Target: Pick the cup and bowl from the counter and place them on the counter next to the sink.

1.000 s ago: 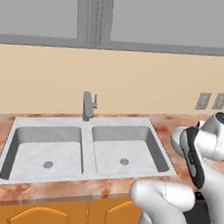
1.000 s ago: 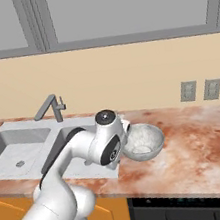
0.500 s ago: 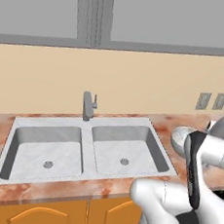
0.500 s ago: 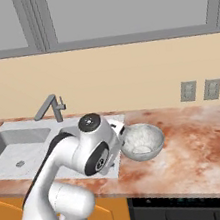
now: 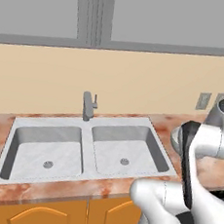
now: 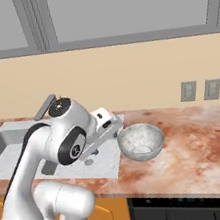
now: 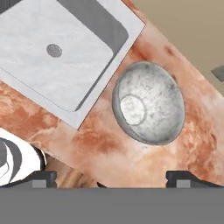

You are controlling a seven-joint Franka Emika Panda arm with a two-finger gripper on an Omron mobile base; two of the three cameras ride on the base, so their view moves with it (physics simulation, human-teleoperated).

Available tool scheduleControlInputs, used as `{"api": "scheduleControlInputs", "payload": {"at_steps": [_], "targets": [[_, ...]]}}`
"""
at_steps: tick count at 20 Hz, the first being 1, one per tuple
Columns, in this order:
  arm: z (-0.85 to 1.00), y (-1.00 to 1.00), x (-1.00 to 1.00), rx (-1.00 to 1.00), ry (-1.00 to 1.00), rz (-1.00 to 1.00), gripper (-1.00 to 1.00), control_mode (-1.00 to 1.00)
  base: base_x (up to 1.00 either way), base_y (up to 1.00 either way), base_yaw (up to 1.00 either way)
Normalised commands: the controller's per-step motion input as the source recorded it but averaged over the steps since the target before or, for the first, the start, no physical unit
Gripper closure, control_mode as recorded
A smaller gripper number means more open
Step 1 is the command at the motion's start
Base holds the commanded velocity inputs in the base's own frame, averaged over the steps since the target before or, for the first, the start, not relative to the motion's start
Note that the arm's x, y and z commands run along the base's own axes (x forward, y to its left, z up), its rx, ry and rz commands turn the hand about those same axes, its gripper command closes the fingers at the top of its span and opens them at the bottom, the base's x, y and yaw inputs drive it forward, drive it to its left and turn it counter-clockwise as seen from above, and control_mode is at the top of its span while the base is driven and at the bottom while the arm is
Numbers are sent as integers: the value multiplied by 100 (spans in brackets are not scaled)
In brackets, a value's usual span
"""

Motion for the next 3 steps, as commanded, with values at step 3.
{"api": "scheduleControlInputs", "payload": {"at_steps": [3], "targets": [[47,0,-51,30,-26,-46,-100,-100,0,0,0]]}}
